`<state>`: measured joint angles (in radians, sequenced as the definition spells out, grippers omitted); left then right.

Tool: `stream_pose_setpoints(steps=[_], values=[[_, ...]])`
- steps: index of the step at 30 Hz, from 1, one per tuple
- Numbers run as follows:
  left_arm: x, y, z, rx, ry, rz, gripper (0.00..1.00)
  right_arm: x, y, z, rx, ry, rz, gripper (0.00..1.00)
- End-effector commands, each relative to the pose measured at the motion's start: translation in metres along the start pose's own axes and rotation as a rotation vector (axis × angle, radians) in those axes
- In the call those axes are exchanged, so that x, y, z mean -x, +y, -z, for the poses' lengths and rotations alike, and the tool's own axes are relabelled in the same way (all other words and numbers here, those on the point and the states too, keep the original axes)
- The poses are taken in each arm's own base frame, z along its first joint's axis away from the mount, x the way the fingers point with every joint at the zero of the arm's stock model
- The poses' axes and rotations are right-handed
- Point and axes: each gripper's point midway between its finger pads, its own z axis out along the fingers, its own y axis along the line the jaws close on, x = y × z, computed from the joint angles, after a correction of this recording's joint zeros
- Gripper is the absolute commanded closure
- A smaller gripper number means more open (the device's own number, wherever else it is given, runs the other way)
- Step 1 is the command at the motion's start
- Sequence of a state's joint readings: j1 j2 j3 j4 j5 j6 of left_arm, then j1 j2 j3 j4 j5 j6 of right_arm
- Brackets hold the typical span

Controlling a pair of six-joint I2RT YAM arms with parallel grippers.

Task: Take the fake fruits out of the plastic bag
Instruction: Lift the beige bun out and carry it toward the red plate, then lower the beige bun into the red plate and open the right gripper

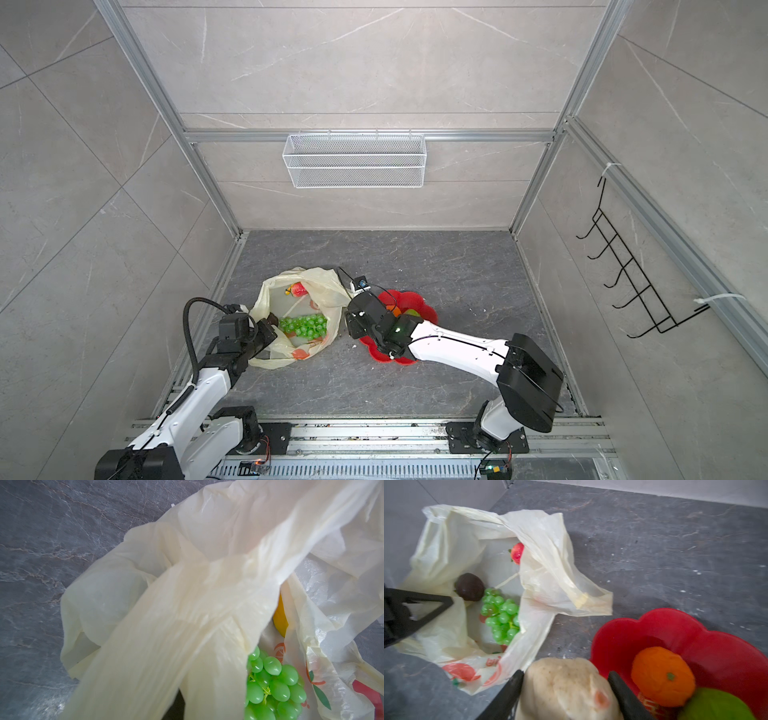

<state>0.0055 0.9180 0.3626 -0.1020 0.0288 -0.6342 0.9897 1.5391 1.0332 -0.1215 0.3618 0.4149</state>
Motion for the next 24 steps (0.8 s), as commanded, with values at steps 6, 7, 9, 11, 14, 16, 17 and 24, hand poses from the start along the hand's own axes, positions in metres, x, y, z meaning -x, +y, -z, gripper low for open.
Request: stream_pose_setpoints(steps=[6,7,9,11,14,16,17,24], values=[[0.014,-0.010,0.003,-0.034,-0.047,-0.028,0.98,-0.023,-0.045,-0.013,-0.241,-0.027,0.107,0.43],[0.014,-0.010,0.003,-0.034,-0.046,-0.029,0.98,-0.025,-0.047,-0.015,-0.252,-0.026,0.110,0.43],[0.014,-0.010,0.004,-0.033,-0.046,-0.030,0.98,-0.030,-0.050,-0.019,-0.272,-0.022,0.117,0.43],[0.014,-0.010,0.004,-0.034,-0.048,-0.031,0.98,-0.036,-0.052,-0.023,-0.279,-0.015,0.126,0.43],[0.014,-0.010,0.004,-0.034,-0.048,-0.030,0.98,-0.043,-0.051,-0.028,-0.282,-0.011,0.132,0.42],[0.014,-0.010,0.004,-0.033,-0.048,-0.029,0.98,-0.047,-0.050,-0.031,-0.289,-0.011,0.141,0.42],[0.014,-0.010,0.004,-0.032,-0.048,-0.031,0.97,-0.049,-0.050,-0.033,-0.295,-0.007,0.147,0.42],[0.014,-0.009,0.004,-0.030,-0.050,-0.031,0.97,-0.057,-0.049,-0.042,-0.341,-0.006,0.182,0.41]])
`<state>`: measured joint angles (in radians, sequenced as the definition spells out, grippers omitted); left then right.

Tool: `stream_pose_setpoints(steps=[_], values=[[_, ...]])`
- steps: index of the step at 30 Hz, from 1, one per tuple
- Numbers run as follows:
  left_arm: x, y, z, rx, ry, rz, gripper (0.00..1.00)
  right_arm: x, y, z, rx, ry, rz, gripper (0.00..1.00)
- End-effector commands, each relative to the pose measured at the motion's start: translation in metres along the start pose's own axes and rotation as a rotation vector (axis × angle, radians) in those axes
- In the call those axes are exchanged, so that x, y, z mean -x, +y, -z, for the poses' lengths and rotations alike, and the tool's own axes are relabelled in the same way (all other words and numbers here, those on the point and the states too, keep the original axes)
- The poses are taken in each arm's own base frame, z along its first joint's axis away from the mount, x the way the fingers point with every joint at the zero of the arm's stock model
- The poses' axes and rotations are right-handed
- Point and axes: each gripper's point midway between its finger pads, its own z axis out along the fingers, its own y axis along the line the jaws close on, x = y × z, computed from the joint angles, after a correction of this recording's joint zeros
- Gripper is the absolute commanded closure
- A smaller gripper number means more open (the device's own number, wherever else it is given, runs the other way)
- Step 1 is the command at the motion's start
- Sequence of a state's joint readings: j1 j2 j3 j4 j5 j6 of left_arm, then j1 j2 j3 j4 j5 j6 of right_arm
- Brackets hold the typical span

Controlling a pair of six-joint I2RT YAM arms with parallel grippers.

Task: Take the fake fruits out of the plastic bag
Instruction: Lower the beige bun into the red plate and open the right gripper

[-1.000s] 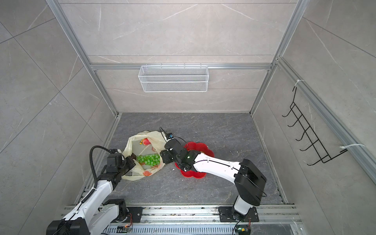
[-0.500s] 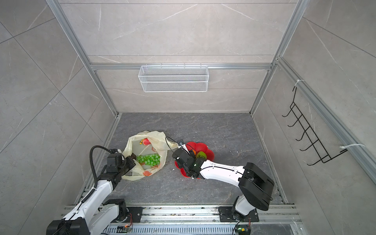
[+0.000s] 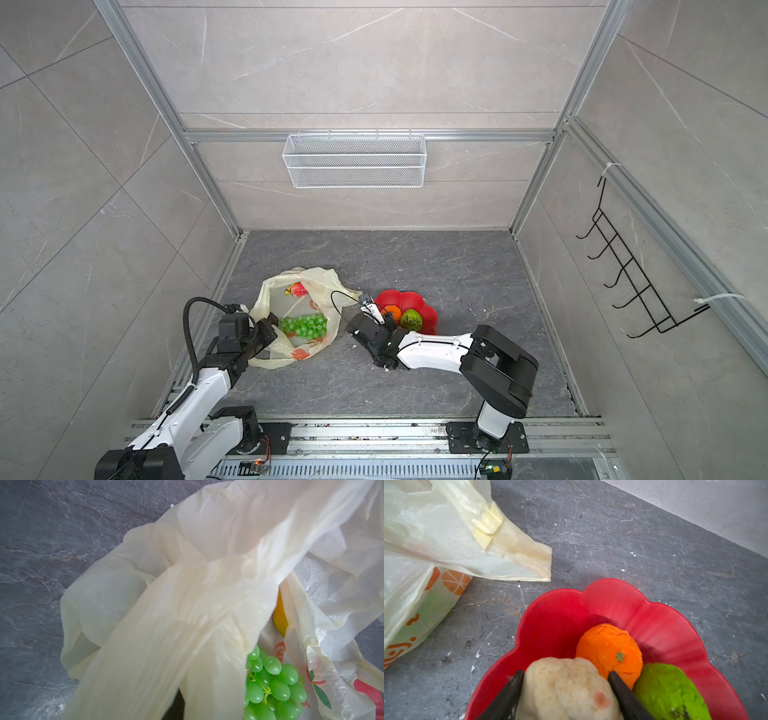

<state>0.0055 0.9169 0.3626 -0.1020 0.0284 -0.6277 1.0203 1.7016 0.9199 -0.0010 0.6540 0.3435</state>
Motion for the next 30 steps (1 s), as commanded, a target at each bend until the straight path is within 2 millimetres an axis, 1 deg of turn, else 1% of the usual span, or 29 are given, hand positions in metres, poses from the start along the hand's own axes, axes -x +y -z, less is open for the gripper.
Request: stream_pose_setpoints(steps=[1,4,9,20,25,30], values=[[0.014,-0.009,0.004,-0.029,-0.049,-0.025,0.97,-0.001,-0.005,-0.004,-0.060,-0.022,0.013,0.40],[0.014,-0.009,0.004,-0.028,-0.050,-0.024,0.97,-0.004,-0.010,-0.008,-0.099,-0.024,0.021,0.40],[0.014,-0.009,0.005,-0.029,-0.052,-0.025,0.96,-0.007,-0.012,-0.014,-0.142,-0.022,0.046,0.39],[0.014,-0.009,0.005,-0.029,-0.052,-0.025,0.96,-0.003,-0.014,-0.022,-0.199,-0.036,0.075,0.37],[0.015,-0.009,0.005,-0.030,-0.053,-0.026,0.96,-0.003,-0.014,-0.024,-0.211,-0.036,0.075,0.35],[0.014,-0.009,0.005,-0.030,-0.051,-0.026,0.96,-0.005,-0.010,-0.025,-0.190,-0.026,0.072,0.31]])
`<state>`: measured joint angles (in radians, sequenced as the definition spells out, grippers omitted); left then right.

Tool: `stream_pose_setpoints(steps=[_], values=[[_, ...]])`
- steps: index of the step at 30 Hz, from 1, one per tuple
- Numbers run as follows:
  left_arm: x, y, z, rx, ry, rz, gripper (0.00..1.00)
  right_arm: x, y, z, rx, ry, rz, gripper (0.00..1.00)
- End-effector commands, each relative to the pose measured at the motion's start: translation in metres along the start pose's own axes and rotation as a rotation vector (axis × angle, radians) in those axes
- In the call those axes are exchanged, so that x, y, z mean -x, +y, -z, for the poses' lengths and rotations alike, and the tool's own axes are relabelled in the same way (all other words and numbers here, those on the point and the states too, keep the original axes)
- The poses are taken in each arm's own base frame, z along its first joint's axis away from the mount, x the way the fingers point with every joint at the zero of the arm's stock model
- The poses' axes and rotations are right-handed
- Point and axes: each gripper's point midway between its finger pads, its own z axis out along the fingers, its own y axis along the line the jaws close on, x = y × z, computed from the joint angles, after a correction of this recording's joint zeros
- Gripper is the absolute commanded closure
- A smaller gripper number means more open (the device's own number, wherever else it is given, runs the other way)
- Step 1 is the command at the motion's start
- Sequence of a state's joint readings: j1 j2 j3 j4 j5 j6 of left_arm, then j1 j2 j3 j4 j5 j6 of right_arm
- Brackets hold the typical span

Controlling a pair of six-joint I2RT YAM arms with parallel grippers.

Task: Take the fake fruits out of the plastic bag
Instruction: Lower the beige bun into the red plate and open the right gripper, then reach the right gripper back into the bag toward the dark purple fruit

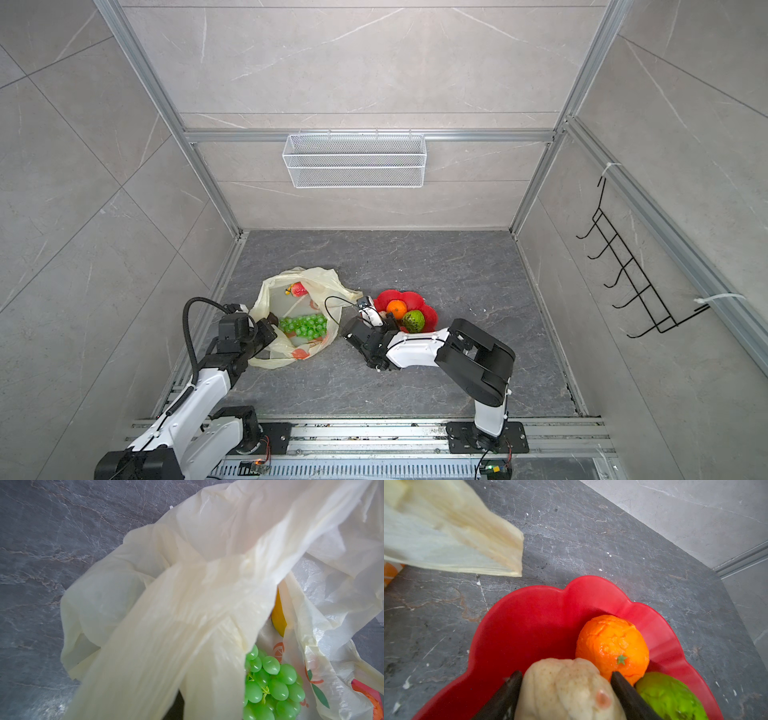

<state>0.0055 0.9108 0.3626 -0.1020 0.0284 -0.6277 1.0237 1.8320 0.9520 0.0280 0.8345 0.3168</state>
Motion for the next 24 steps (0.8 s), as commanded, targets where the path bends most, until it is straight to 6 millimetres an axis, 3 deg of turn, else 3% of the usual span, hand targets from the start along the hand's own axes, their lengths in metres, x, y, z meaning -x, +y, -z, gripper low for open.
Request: stream_pose_setpoints(steps=[1,9,24], values=[[0.013,-0.008,0.004,-0.027,-0.047,-0.026,0.96,0.006,0.004,-0.001,-0.004,-0.012,-0.005,0.31],[0.013,-0.009,0.003,-0.027,-0.043,-0.024,0.95,0.000,0.010,0.000,0.045,-0.003,-0.027,0.20],[0.012,-0.010,0.001,-0.034,-0.036,-0.027,0.95,0.029,-0.003,0.032,0.132,-0.027,-0.118,0.18]])
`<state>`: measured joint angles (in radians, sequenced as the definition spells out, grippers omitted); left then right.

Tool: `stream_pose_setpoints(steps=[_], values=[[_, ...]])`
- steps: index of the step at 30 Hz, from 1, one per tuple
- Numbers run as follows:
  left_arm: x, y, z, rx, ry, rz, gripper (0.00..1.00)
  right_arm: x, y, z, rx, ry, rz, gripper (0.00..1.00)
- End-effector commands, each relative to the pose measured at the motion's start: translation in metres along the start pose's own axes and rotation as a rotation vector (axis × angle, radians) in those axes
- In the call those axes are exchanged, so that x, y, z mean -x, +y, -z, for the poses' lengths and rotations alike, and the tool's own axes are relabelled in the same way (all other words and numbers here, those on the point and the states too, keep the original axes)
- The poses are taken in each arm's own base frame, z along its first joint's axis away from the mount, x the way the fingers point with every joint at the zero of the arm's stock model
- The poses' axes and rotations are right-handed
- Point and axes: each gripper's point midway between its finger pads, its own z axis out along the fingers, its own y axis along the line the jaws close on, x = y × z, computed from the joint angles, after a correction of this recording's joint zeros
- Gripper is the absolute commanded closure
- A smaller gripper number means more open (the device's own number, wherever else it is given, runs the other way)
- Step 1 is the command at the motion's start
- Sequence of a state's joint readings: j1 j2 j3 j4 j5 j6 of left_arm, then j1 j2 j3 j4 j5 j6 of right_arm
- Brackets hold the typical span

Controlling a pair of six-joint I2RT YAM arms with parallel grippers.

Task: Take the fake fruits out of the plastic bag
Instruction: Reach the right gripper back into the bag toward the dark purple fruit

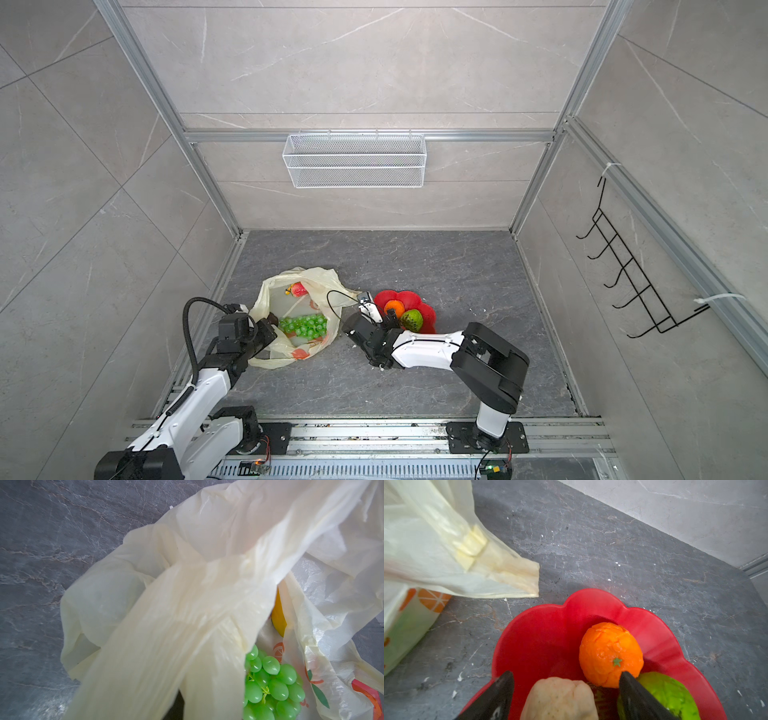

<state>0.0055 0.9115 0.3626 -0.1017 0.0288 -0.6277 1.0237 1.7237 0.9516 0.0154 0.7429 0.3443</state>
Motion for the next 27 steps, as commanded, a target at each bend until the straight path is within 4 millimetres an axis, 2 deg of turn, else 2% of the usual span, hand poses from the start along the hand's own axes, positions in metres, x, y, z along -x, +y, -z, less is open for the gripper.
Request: stream_pose_setpoints(steps=[1,4,10,15,20,22,27], values=[[0.013,-0.010,0.002,-0.036,-0.036,-0.028,0.95,0.004,-0.003,0.013,0.032,0.004,-0.029,0.18],[0.012,-0.011,0.002,-0.041,-0.034,-0.030,0.95,0.015,-0.001,0.023,0.059,-0.008,-0.029,0.19],[0.011,-0.018,0.002,-0.075,-0.028,-0.061,0.95,0.039,0.020,0.042,0.148,-0.038,-0.039,0.20],[0.004,-0.046,0.008,-0.148,-0.030,-0.168,0.96,0.054,0.054,0.051,0.319,-0.024,-0.057,0.22],[-0.008,-0.070,0.018,-0.202,-0.039,-0.265,0.99,0.075,0.099,0.063,0.526,0.013,-0.101,0.26],[-0.013,-0.064,0.019,-0.190,-0.028,-0.216,1.00,0.080,0.118,0.065,0.596,0.043,-0.115,0.29],[-0.033,-0.025,0.025,-0.058,0.028,-0.018,1.00,0.076,0.160,0.058,0.684,0.127,-0.133,0.35]])
